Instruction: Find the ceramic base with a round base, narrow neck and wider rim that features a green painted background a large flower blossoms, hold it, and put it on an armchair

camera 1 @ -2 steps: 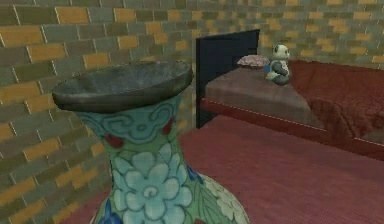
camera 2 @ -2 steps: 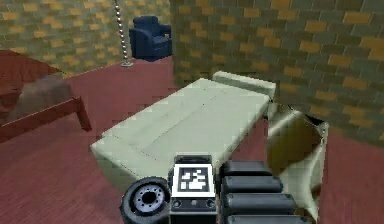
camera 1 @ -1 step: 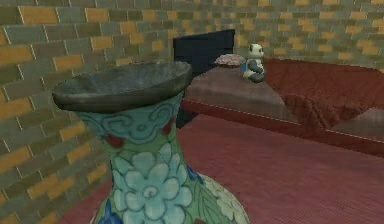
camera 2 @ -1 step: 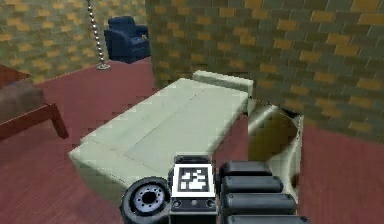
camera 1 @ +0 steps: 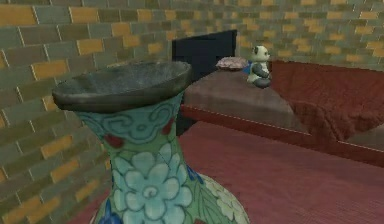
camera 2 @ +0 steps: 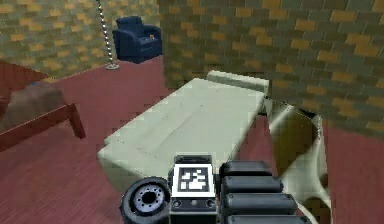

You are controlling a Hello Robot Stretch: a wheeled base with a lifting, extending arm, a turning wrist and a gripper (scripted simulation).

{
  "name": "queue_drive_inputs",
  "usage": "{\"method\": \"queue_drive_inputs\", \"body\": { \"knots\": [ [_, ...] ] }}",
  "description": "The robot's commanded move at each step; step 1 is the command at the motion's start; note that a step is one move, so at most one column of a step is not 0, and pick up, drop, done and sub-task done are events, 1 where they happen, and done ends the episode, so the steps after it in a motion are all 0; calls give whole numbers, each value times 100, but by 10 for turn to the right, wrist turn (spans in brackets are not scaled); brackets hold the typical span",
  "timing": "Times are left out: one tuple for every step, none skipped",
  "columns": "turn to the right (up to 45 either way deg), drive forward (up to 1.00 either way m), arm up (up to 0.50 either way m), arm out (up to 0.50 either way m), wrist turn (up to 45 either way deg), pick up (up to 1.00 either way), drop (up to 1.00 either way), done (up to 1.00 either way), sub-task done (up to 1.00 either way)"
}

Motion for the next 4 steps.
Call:
{"method": "queue_drive_inputs", "body": {
  "knots": [
    [210, 0, 0, 0, 0, 0, 0, 0, 0],
    [30, 0, 0, 0, 0, 0, 0, 0, 0],
    [0, 15, 0, 0, 0, 0, 0, 0, 0],
    [270, 0, 0, 0, 0, 0, 0, 0, 0]
  ]
}}
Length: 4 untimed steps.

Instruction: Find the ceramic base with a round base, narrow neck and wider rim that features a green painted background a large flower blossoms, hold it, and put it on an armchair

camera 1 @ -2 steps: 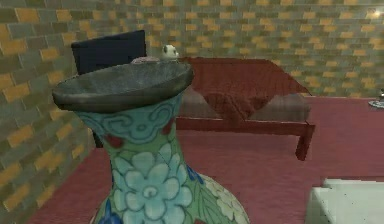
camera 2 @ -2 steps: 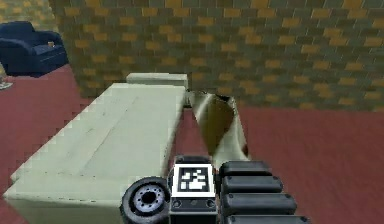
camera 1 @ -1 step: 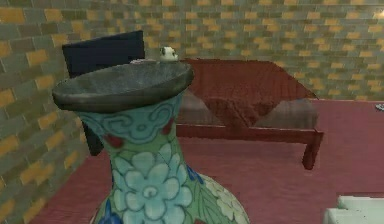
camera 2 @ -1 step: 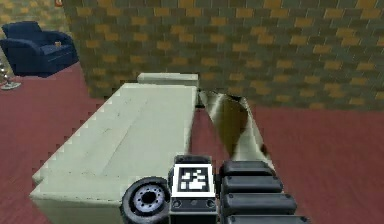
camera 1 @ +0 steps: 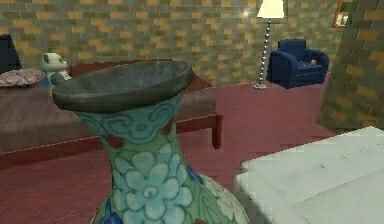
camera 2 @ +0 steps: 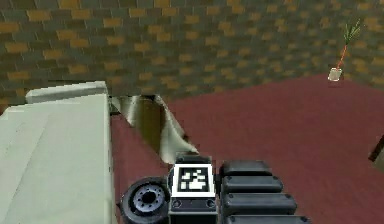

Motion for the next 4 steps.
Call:
{"method": "queue_drive_inputs", "body": {
  "knots": [
    [0, 100, 0, 0, 0, 0, 0, 0, 0],
    [180, 0, 0, 0, 0, 0, 0, 0, 0],
    [0, 10, 0, 0, 0, 0, 0, 0, 0],
    [60, 0, 0, 0, 0, 0, 0, 0, 0]
  ]
}}
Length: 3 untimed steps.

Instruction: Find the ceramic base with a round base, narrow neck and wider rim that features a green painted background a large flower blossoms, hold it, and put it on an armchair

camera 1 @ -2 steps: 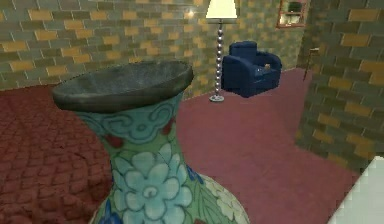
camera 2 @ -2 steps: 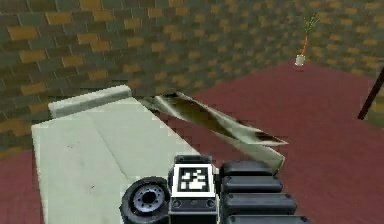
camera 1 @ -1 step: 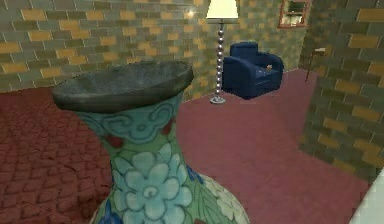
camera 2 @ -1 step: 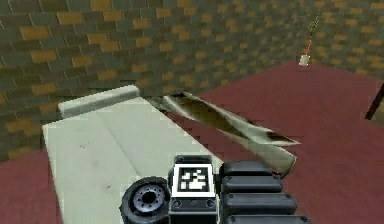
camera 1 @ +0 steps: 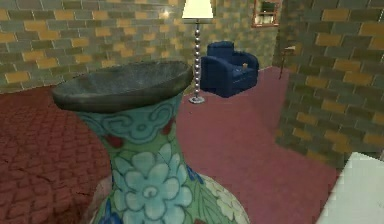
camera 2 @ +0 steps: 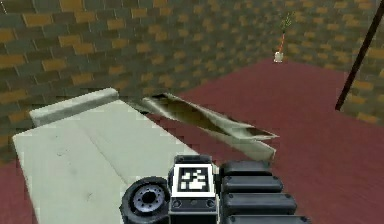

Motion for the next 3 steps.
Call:
{"method": "queue_drive_inputs", "body": {
  "knots": [
    [0, 45, 0, 0, 0, 0, 0, 0, 0],
    [210, 0, 0, 0, 0, 0, 0, 0, 0],
    [0, 100, 0, 0, 0, 0, 0, 0, 0]
  ]
}}
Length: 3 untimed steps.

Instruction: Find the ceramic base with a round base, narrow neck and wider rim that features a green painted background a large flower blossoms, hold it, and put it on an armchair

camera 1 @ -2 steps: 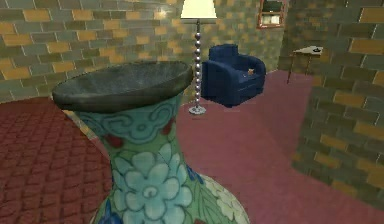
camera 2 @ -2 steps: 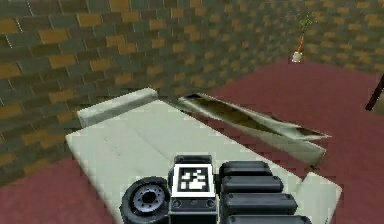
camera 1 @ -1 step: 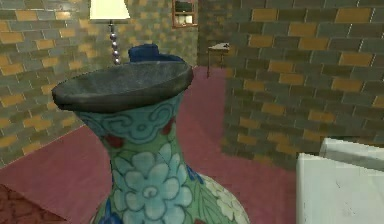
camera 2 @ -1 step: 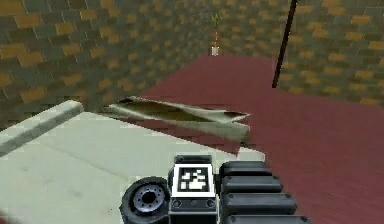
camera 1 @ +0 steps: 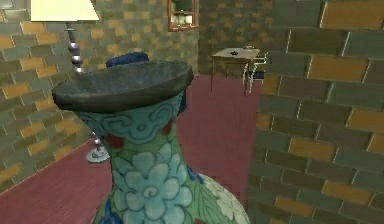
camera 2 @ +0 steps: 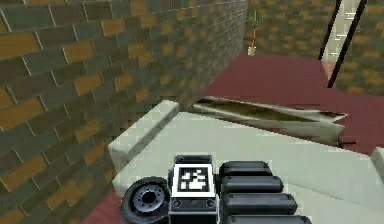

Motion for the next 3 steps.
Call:
{"method": "queue_drive_inputs", "body": {
  "knots": [
    [0, 100, 0, 0, 0, 0, 0, 0, 0],
    [0, 100, 0, 0, 0, 0, 0, 0, 0],
    [0, 55, 0, 0, 0, 0, 0, 0, 0]
  ]
}}
